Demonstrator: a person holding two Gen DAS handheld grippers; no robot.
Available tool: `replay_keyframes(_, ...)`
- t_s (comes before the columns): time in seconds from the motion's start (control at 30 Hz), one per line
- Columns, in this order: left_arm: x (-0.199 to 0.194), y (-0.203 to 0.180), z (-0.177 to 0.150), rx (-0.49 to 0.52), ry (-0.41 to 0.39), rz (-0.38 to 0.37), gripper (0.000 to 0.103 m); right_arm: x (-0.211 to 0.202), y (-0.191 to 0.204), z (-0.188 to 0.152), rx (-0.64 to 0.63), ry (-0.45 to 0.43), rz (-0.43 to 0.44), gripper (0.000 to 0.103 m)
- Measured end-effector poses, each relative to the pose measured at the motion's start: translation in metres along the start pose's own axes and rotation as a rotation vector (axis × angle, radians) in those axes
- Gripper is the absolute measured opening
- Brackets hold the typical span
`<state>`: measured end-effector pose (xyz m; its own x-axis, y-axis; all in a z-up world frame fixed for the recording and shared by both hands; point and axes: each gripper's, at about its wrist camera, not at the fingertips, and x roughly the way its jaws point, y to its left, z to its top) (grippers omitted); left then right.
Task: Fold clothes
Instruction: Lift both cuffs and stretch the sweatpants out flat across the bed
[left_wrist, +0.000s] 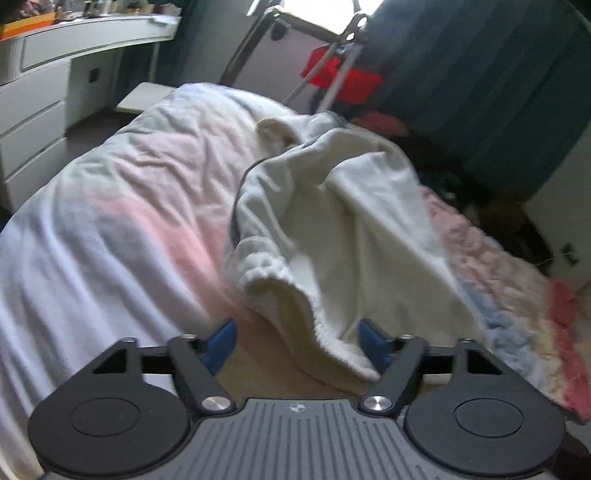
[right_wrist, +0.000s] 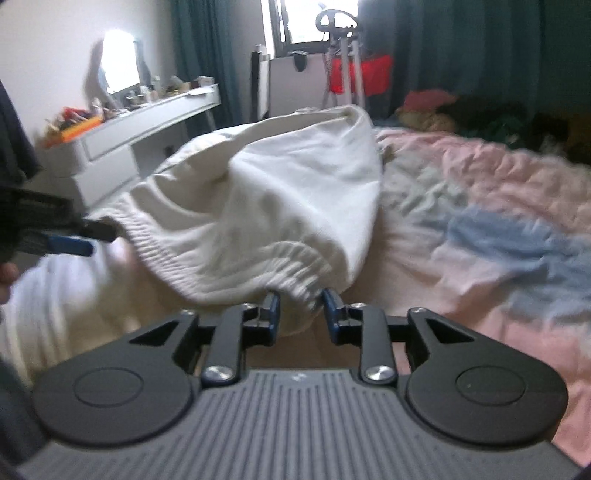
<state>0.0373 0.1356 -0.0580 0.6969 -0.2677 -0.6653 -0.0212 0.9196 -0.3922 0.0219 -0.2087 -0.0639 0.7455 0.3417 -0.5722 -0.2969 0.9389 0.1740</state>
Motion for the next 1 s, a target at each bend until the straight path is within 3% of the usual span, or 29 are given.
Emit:
replay_keyframes(0.03, 0.0, 0.001, 0.001, 0.003, -0.012, -0.004, 0.087, -0.003, -0.005, -0.001, 0.037, 0.008, 0.048, 0.053)
replay_keyframes(0.1, 0.002, 0.004, 0.005, -0.006, -0.028, -0.002, 0.091, -0.007, -0.017, -0.002, 0.131, 0.018, 0.137, 0.064)
replay_keyframes(0.2, 0.016, 0.015, 0.016, -0.086, -0.026, -0.003, 0.091, -0.003, -0.037, 0.0, 0.306, 0.01, 0.205, 0.064)
replay_keyframes(0.33, 0.039, 0.032, 0.029, -0.211, -0.002, -0.037, 0.09, 0.021, -0.071, -0.007, 0.562, 0.02, 0.18, 0.064)
replay_keyframes(0.4, 0.05, 0.038, 0.033, -0.242, 0.007, -0.063, 0.089, 0.034, -0.089, -0.014, 0.698, 0.036, 0.187, 0.064)
replay_keyframes(0.5, 0.064, 0.04, 0.038, -0.234, 0.007, -0.016, 0.082, 0.05, -0.104, -0.024, 0.848, 0.044, 0.231, 0.064)
replay_keyframes(0.63, 0.074, 0.05, 0.039, -0.28, 0.01, -0.026, 0.066, 0.069, -0.105, -0.025, 0.889, 0.044, 0.273, 0.064)
replay_keyframes(0.77, 0.082, 0.058, 0.041, -0.293, 0.044, -0.011, 0.041, 0.086, -0.101, -0.024, 0.852, 0.07, 0.276, 0.063)
replay_keyframes(0.8, 0.08, 0.058, 0.043, -0.282, 0.032, -0.006, 0.03, 0.088, -0.098, -0.024, 0.837, 0.072, 0.28, 0.061)
replay_keyframes(0.9, 0.073, 0.055, 0.048, -0.249, -0.008, 0.007, 0.02, 0.092, -0.092, -0.025, 0.795, 0.073, 0.294, 0.033)
replay_keyframes(1.0, 0.064, 0.058, 0.073, -0.207, -0.068, 0.056, 0.018, 0.084, -0.082, -0.03, 0.813, 0.01, 0.338, 0.025)
